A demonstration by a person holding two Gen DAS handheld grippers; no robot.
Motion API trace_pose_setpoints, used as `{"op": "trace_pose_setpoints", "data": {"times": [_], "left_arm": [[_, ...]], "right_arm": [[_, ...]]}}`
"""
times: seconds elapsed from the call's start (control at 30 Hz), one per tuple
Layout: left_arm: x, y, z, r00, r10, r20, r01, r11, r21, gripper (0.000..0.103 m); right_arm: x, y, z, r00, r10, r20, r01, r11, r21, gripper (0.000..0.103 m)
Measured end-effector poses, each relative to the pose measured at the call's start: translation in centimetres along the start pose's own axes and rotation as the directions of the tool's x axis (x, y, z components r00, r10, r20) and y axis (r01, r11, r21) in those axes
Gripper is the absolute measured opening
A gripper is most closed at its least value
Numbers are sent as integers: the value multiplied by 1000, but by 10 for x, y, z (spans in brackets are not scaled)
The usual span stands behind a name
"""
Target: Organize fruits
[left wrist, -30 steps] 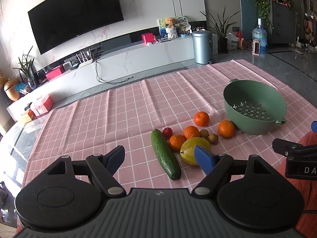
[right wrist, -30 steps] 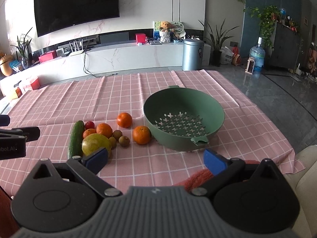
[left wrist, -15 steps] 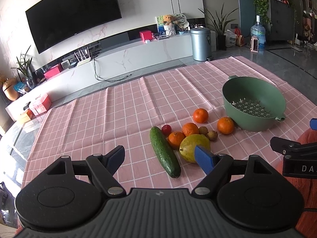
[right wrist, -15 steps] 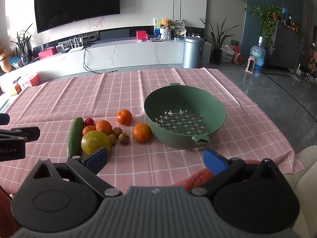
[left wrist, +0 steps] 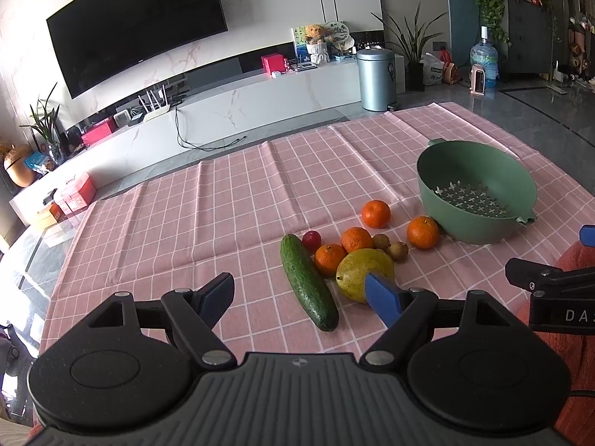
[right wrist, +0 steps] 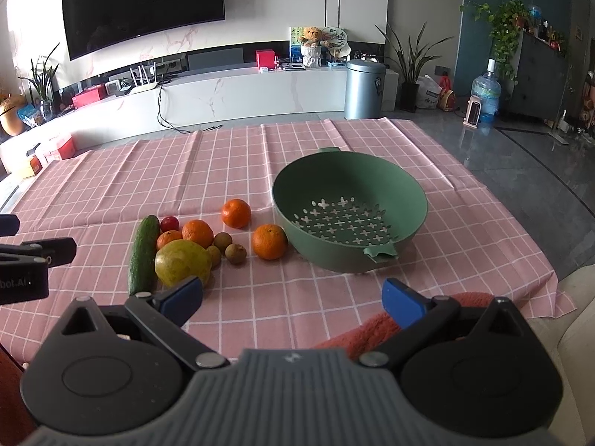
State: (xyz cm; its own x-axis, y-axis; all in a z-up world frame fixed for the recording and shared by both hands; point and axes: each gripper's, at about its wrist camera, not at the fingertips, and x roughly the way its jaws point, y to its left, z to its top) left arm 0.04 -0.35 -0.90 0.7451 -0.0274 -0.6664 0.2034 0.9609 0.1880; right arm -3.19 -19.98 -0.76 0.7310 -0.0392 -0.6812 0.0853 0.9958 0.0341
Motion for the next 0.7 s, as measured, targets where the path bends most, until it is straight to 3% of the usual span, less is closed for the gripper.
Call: {"op": "trace_pose_setpoints", "data": {"times": [0.7], "left_arm": [[1, 2, 2, 1000, -5, -11, 5, 1000, -3, 94]], "right_arm": [[0, -1, -2, 1000, 2, -7, -2, 1000, 14, 99]]}}
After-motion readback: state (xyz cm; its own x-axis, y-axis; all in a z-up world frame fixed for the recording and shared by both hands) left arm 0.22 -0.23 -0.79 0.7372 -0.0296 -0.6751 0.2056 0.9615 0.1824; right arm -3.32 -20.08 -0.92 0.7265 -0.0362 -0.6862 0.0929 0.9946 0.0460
